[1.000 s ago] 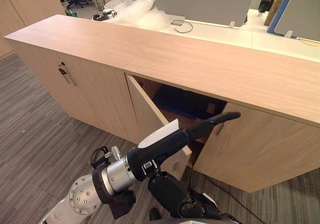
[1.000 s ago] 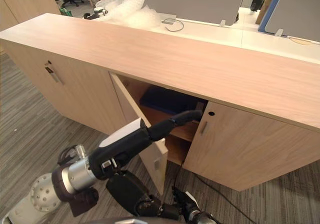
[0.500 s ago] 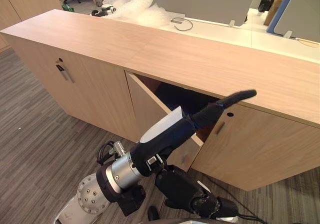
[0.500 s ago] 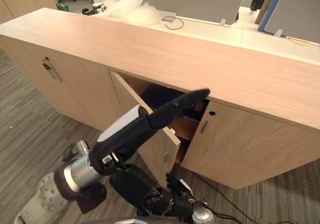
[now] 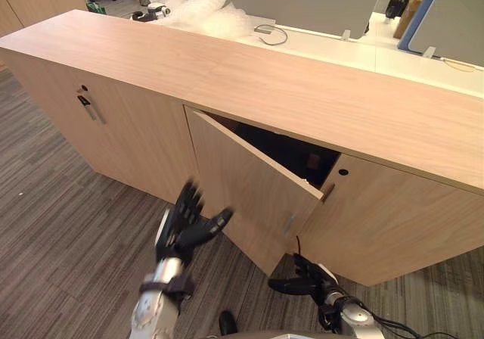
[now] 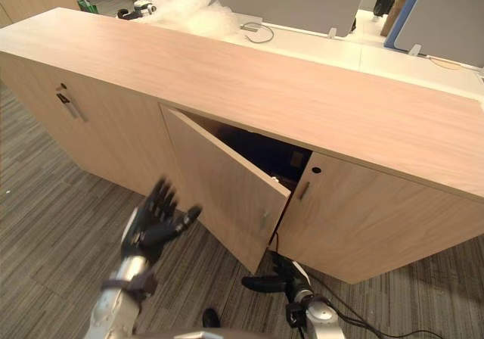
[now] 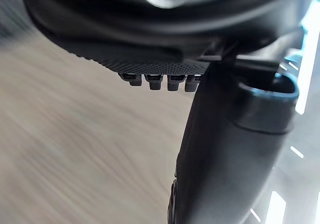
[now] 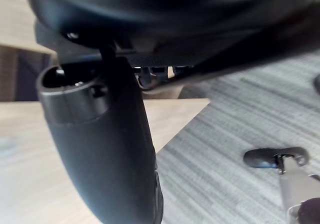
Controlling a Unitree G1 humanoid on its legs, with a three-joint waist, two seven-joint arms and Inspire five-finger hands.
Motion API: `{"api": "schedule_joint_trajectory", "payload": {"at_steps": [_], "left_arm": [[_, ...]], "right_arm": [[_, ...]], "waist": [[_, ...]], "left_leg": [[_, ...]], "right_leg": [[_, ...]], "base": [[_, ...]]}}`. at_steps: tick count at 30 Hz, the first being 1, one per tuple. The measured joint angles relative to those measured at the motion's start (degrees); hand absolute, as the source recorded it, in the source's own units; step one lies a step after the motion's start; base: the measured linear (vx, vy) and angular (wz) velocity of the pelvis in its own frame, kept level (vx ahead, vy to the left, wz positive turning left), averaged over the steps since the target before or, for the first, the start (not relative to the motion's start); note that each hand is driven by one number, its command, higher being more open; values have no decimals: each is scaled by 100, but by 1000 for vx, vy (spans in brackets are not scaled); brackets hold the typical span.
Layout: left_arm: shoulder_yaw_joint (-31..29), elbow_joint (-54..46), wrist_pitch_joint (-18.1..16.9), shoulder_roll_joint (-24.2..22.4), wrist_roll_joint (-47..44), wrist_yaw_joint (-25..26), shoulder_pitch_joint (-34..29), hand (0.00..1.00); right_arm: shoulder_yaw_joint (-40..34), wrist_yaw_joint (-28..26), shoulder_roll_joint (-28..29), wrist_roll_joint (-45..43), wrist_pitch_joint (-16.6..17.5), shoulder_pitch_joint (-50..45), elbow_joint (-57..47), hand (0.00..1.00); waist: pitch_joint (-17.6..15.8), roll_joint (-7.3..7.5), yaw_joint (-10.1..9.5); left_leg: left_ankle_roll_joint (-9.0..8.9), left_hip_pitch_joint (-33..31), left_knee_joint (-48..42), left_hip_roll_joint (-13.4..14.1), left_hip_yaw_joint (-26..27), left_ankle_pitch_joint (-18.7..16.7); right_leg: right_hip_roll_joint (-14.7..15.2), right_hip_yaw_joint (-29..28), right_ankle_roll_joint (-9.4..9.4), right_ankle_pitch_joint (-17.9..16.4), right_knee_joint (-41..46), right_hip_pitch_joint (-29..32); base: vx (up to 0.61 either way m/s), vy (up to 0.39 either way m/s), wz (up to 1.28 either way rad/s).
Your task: Walk over to the cabinet, pick up the folder, carry it to the office cabinet, place the folder inside the office cabinet, then close the office cabinet door
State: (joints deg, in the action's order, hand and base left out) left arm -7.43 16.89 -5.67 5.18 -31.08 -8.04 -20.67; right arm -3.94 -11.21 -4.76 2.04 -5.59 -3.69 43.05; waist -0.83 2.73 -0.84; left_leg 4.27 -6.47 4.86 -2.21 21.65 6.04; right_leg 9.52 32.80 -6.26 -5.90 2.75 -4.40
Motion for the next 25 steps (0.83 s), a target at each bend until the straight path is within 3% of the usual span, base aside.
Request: {"api": "schedule_joint_trajectory", "payload": {"at_steps": [2,4,6,7,8,9,10,11,12,14,15,19,25], "left_arm": [[-611,780,163,-88,-106,121,-73,100],[-1220,1267,222,-182,-244,254,-211,100],[-1736,1601,248,-357,-326,310,-417,100],[-1807,1726,250,-362,-338,310,-413,100],[-1872,2002,237,-390,-338,308,-402,100],[-1868,2428,242,-426,-326,307,-283,100],[-1870,2493,242,-447,-325,307,-258,100],[-1878,2701,242,-581,-297,315,-176,100],[-1878,2837,244,-763,-200,315,-178,100],[-1813,3004,248,-920,-160,342,-139,100],[-1751,3054,245,-915,-29,365,-18,100],[-1734,3057,175,-904,98,450,199,100],[-1366,3057,64,-883,633,740,408,100]], "right_arm": [[-24,83,2,-43,10,44,167,100],[-27,140,-1,-237,26,32,239,100],[15,158,-7,-239,97,29,288,100],[44,161,-8,-239,117,32,309,100],[71,170,-5,-239,143,57,391,100],[50,207,-14,-243,161,55,417,100],[47,222,-15,-244,161,52,431,100],[42,285,3,-254,161,49,528,100],[34,319,16,-270,161,45,583,100],[7,384,55,-357,194,68,663,100],[-5,421,174,-457,195,24,676,100],[55,441,424,-507,196,-196,701,100],[117,573,511,-678,248,-325,724,100]], "waist": [[-138,93,-54],[-318,94,-175],[-429,-127,-388],[-426,-119,-462],[-448,-199,-549],[-489,-275,-528],[-492,-295,-528],[-489,-310,-548],[-435,-383,-626],[-368,-465,-713],[-359,-340,-626],[-295,-253,-548],[-137,-377,-469]], "left_leg": [[-10,12,-278,78,87,-178],[-67,-300,-1450,411,210,-804],[-32,-604,-2780,1041,274,-1397],[-21,-663,-2981,1115,141,-1412],[-22,-772,-3240,1156,-316,-1409],[-47,-948,-3618,1145,-948,-1400],[-65,-991,-3698,1132,-1072,-1389],[-327,-1123,-3879,973,-1696,-1461],[-639,-962,-3521,745,-2471,-1607],[-756,-551,-2812,649,-3069,-1712],[-714,-524,-2655,626,-2978,-1622],[-642,-178,-2259,556,-2741,-1507],[-611,165,-1524,456,-2669,-1148]], "right_leg": [[-10,-57,19,-15,-6,-102],[-73,-184,62,-41,-6,-207],[-349,-564,122,-59,-53,-298],[-388,-684,150,-35,-74,-291],[-458,-929,208,27,-122,-255],[-513,-1082,221,44,-92,-237],[-519,-1113,221,44,-81,-227],[-513,-1310,228,41,-5,-152],[-523,-1613,232,43,101,-12],[-553,-2016,225,32,280,282],[-481,-2045,178,68,274,351],[-339,-2165,119,131,176,243],[-237,-2093,51,378,-197,92]], "base": [[-7,-61,-29],[-33,-112,-43],[-11,-92,-82],[0,-49,-100],[-18,-57,-89],[-36,-53,-72],[-49,-2,-58],[-42,83,-85],[-18,122,-112],[34,127,-108],[48,77,-61],[41,52,-23],[8,5,-3]]}}
